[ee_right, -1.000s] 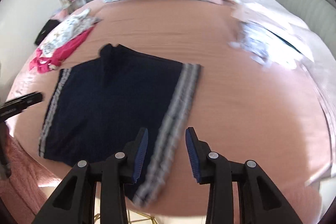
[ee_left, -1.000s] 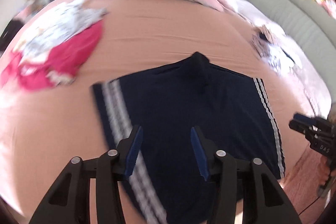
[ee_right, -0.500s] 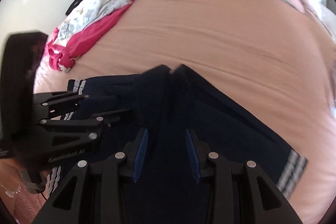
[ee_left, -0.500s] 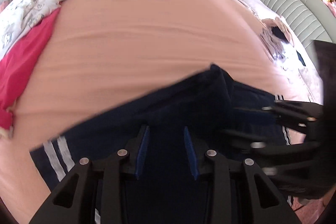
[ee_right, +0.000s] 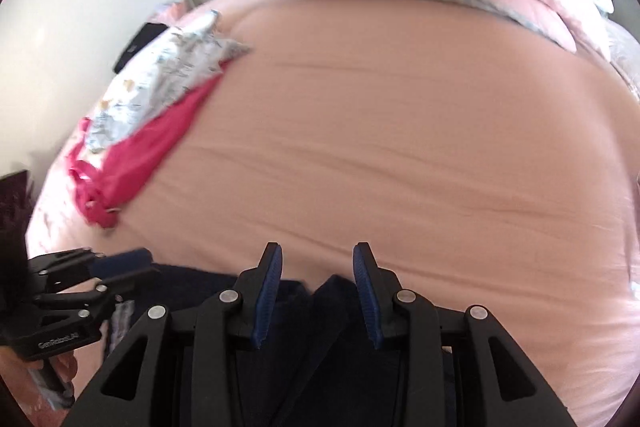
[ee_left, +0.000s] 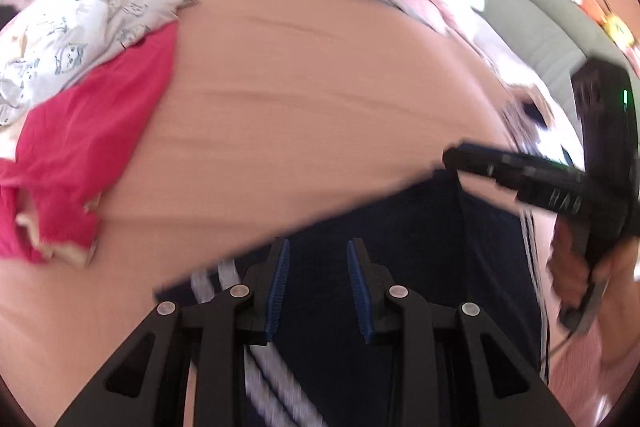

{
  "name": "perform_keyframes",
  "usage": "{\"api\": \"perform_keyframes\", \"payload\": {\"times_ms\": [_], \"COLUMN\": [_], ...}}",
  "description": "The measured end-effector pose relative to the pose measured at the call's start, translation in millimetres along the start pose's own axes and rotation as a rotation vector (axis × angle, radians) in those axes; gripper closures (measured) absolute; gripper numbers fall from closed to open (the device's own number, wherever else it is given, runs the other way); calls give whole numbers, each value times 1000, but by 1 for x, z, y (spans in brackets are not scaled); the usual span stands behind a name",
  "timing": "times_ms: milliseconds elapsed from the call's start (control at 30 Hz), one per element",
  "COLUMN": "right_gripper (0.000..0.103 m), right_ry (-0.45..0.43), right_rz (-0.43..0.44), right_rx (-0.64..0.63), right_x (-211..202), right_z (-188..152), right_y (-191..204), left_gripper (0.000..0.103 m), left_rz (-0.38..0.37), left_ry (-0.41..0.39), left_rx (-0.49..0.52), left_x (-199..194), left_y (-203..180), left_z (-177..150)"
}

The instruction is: Fold clothes

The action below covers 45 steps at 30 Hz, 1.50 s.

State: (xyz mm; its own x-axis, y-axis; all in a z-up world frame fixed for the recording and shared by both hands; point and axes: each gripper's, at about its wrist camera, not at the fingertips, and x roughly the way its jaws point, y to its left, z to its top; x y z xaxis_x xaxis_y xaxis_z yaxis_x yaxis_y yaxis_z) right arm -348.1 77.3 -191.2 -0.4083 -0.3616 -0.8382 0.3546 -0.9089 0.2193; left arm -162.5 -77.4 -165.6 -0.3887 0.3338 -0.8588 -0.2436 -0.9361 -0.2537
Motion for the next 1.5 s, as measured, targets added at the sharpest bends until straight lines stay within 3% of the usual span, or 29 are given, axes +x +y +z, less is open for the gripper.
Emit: {"api": "perform_keyframes", "payload": {"times_ms": [100, 200, 267, 367, 500, 633, 733, 800, 867, 967, 1033, 1100, 1200, 1333, 1433, 1500], "right_gripper": [67, 67, 67, 67, 69, 69, 69, 69, 69, 70, 70, 70, 70, 70, 70, 70], "right_ry": [76, 157, 155, 131, 63, 1, -9, 47, 114, 103, 60, 8, -32, -24, 13, 43], "right_rz": [36, 11, -31, -59, -75, -76, -12, 23, 50, 1, -39, -81, -48, -78, -99, -147], "right_rx": [-74, -158, -183, -173, -151, -98, -75, -76, -90, -81, -50, -13, -4, -8, 41, 50], "right_x": [0, 21, 31, 41, 49, 33, 7, 4, 11, 30, 28, 21, -4, -41, -56, -62], "right_z": [-15, -28, -37, -32, -20, -14, -25, -36, -48, -51, -43, -32, -29, -55, -86, -110], "right_y": [23, 44, 46, 47, 46, 48, 45, 49, 50, 43, 38, 33, 34, 36, 30, 22], "left_gripper": [76, 77, 79, 85, 85, 85, 84, 84, 85, 85, 85, 84, 84, 84, 83, 80], "left_rz": [12, 40, 72, 32, 25, -21, -25, 18, 49, 86, 106, 55, -17, -78, -4, 24], "left_ry": [41, 42, 5, -13, -60, -103, -46, -4, -16, -33, -56, -40, 3, 77, 162, 164], "left_rx": [44, 75, 46, -18, -34, -96, -31, 23, 24, -5, 39, 81, 143, 195, 224, 230], "left_x": [-7, -11, -10, -15, -20, -42, -45, -37, -31, -35, -47, -53, -39, -15, -6, -12], "left_y": [4, 10, 23, 43, 51, 67, 67, 67, 75, 84, 78, 65, 44, 16, 13, 16], "left_z": [-11, -17, -14, -13, -8, -6, -9, -12, -11, 2, 5, -2, -2, -21, -37, -42]}}
